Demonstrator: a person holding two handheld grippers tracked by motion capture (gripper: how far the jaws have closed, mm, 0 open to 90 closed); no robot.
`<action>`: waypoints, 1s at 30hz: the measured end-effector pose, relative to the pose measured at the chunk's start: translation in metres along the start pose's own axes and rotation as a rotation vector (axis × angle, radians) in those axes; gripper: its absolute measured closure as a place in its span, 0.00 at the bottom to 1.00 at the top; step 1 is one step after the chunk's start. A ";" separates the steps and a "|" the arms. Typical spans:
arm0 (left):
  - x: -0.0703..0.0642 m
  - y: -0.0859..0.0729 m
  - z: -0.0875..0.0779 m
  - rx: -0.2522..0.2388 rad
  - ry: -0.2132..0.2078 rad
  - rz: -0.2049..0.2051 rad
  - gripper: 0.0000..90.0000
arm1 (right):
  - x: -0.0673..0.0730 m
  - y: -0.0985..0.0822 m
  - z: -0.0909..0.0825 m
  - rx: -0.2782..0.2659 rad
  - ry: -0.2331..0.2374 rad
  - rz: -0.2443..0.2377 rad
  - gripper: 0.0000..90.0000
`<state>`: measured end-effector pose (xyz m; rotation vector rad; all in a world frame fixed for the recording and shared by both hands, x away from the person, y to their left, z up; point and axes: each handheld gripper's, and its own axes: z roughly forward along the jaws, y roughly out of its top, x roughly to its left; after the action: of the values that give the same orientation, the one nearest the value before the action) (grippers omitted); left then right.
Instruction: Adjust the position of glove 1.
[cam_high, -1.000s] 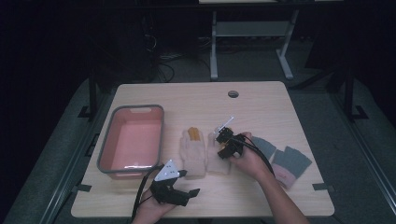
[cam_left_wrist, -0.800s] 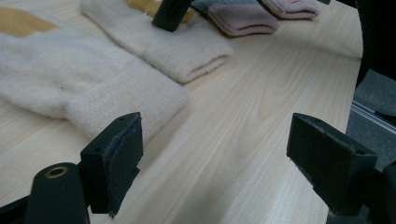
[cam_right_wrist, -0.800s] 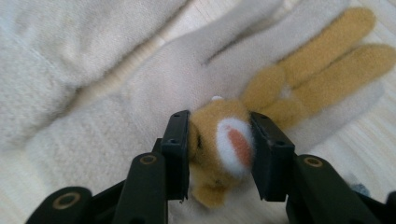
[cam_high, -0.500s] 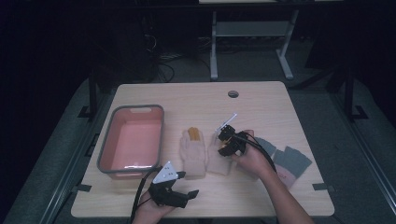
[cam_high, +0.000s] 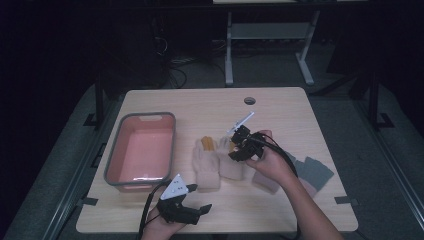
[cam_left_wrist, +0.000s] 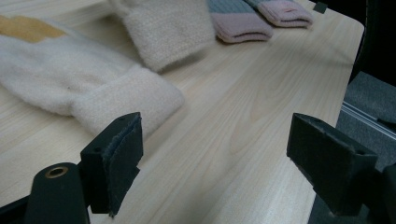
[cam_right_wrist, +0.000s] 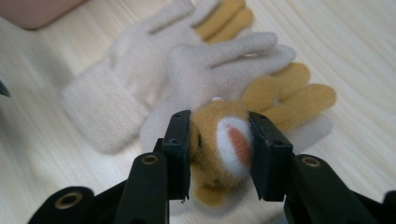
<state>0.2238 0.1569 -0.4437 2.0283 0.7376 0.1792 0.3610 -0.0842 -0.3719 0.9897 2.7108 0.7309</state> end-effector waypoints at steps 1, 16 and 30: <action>0.000 0.000 -0.001 -0.005 0.002 0.002 0.20 | 0.001 0.002 -0.001 -0.003 0.004 -0.006 0.69; 0.001 0.000 -0.004 -0.015 -0.004 -0.006 0.20 | 0.024 0.041 0.013 -0.013 0.081 -0.096 0.68; 0.004 0.000 -0.007 -0.017 0.009 -0.012 0.20 | 0.031 0.055 0.051 0.058 0.121 -0.118 0.66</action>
<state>0.2244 0.1638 -0.4405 2.0076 0.7509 0.1875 0.3841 -0.0087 -0.3879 0.8138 2.8801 0.7169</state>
